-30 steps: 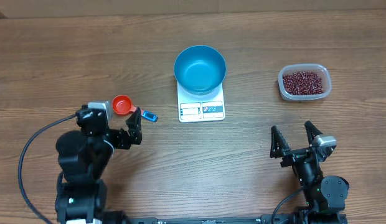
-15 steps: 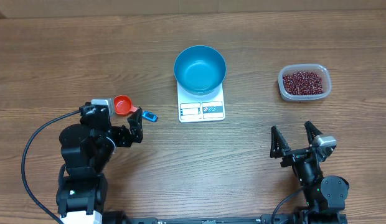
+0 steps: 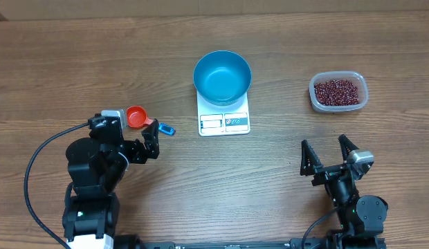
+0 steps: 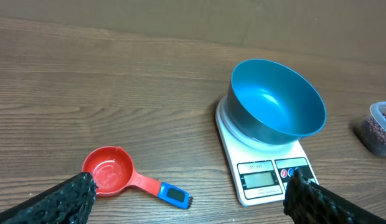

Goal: Scoop item into bowl and weigh 150g on scale

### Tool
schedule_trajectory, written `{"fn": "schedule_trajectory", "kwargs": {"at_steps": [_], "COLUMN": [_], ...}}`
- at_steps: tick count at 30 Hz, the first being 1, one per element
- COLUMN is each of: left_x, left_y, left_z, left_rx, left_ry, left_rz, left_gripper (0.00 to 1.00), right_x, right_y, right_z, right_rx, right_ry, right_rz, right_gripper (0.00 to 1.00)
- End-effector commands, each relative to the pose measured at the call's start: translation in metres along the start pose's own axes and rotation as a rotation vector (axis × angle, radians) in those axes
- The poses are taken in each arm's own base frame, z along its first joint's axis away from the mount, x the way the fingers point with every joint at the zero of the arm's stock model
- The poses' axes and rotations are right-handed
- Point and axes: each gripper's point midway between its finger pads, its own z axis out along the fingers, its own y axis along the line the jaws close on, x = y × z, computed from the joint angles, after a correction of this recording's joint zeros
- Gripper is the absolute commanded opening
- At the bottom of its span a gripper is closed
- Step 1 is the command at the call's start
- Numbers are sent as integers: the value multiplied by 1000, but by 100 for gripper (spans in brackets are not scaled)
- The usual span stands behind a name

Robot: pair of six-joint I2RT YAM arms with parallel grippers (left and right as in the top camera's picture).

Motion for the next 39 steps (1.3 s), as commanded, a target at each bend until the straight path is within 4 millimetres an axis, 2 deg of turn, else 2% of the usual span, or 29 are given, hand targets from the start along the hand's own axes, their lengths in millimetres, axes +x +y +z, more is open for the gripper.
{"fn": "schedule_trajectory", "kwargs": {"at_steps": [1,8,15,29,39], "left_x": [-11,-8,-7,-34,-41], "left_y": [-7,1,6,21,20], "left_z": [-3,-3,-4,-30,-33], "left_rx": [27,-19,-53,-206,-211], "left_ry": [-21,-12,-6,-4,-6], "left_rz": [-9,-44,-72,-167,-223], "left_gripper": [100,100,94,94,93], "right_x": [1,1,1,1,1], "right_y": [-1,-1,-1,-1,-1], "right_z": [0,0,0,0,0], "right_rx": [3,3,3,3,3], "right_ry": [-7,-7,-7,-7,-7], "right_rz": [-5,-5,-5,-5,-5], "right_gripper": [100,100,100,100,100]}}
